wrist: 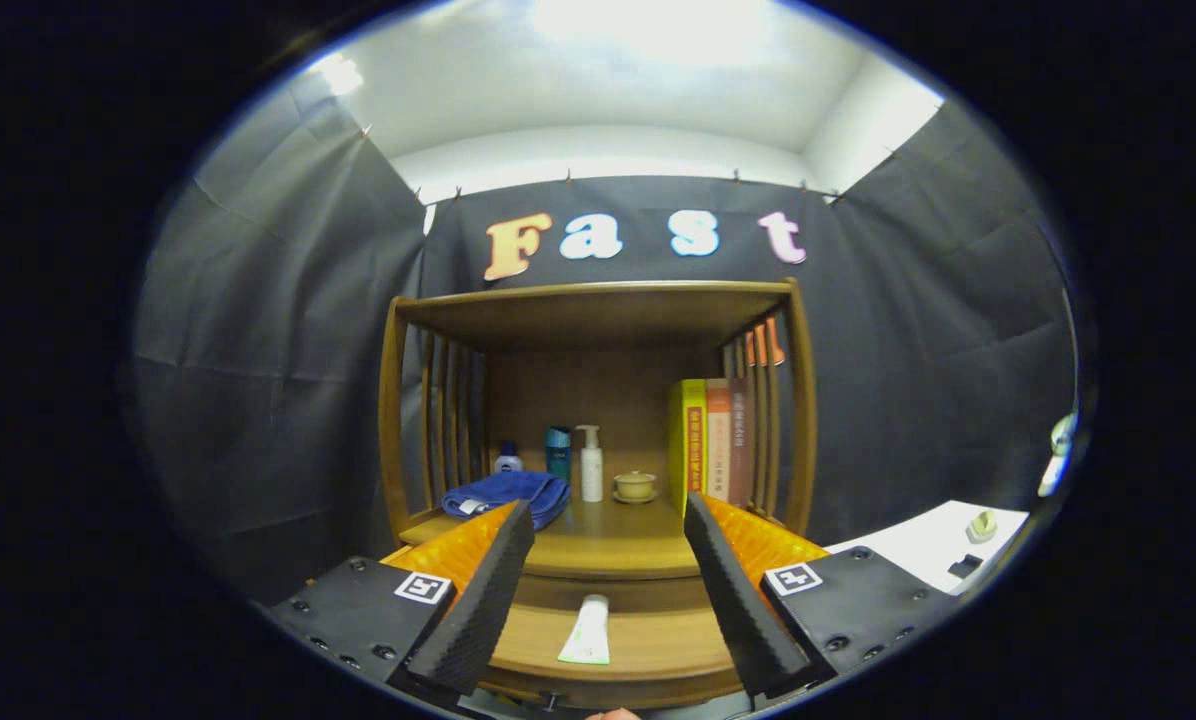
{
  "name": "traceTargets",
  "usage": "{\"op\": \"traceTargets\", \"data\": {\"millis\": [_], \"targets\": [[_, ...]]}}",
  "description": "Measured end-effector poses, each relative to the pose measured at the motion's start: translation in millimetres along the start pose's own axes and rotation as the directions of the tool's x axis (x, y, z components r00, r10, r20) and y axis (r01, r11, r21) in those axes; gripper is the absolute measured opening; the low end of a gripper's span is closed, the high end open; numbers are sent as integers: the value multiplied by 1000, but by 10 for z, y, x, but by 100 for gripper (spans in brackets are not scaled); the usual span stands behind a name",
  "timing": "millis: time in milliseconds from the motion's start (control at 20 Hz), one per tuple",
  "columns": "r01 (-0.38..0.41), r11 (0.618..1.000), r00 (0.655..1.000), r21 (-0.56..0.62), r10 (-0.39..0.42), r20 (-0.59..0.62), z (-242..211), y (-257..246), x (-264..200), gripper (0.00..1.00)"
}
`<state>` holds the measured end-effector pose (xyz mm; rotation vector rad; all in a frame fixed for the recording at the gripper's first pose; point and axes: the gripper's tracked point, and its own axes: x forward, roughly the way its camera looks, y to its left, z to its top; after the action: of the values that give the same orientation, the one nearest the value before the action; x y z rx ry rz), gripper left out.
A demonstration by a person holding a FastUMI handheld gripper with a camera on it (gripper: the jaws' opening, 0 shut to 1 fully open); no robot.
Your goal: Pull open the drawer, take out the items inside it, and place them on the countertop above the cabinet.
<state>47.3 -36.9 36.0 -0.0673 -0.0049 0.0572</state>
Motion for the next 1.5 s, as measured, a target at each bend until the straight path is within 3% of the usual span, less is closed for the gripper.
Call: {"op": "traceTargets", "data": {"millis": [150, 250, 400, 700, 900, 1000, 1200, 1400, 1500], "targets": [[-10, 996, 988, -85, -3, -157, -31, 32, 595, 98], [-76, 988, 947, -137, 29, -319, -369, 154, 967, 98], [-122, 990, 814, -71, 59, -577, -1227, 352, 1234, 98], [-58, 998, 545, -37, 1, -838, -2352, 299, 1291, 98], [-19, 1000, 427, -25, -15, -904, -2678, 224, 1315, 98], [-19, 999, 424, -27, -16, -905, -2783, 188, 1380, 99], [5, 999, 342, -38, -37, -939, -3044, 180, 1362, 98], [25, 1000, 331, 4, -4, -944, -3072, 274, 1381, 94], [21, 1000, 328, 11, 3, -945, -3021, 304, 1409, 82]]}}
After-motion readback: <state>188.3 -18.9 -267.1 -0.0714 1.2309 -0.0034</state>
